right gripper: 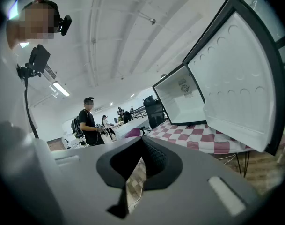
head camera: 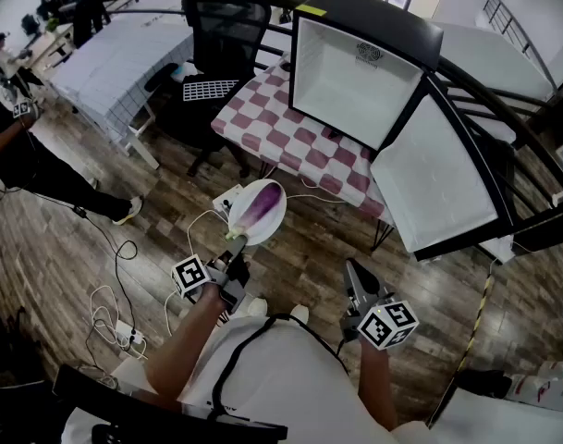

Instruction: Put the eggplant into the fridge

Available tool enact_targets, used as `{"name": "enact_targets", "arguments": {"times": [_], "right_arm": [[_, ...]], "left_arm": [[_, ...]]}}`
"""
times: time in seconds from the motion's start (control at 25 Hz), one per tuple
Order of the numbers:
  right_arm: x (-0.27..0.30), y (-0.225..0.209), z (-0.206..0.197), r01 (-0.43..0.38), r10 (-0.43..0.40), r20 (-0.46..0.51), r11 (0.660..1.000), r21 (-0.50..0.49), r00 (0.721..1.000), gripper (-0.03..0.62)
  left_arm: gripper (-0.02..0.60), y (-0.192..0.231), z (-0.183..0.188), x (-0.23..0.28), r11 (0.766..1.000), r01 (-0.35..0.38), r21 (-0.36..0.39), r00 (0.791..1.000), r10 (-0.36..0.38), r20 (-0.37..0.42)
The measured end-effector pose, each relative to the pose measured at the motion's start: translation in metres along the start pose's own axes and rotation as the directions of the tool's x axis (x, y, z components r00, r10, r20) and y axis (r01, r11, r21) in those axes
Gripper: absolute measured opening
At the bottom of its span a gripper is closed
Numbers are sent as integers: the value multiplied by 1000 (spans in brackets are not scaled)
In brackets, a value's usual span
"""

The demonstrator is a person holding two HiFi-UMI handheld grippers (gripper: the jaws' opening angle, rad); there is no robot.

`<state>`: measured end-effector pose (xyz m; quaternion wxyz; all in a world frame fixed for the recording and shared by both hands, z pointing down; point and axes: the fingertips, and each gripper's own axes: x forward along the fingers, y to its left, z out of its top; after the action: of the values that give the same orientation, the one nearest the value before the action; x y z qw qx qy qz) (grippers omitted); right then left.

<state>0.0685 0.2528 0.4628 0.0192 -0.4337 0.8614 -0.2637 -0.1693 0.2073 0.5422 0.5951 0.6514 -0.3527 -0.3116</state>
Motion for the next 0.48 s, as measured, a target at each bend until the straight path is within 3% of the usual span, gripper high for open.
{"name": "enact_targets", "arguments": {"times": [0.48], "right_arm": [[7,-11,4,5,-5,9,1000,13,1000,6]], "left_arm": [[38,0,1,19,1000,4,2,1000,-4,-14]]}}
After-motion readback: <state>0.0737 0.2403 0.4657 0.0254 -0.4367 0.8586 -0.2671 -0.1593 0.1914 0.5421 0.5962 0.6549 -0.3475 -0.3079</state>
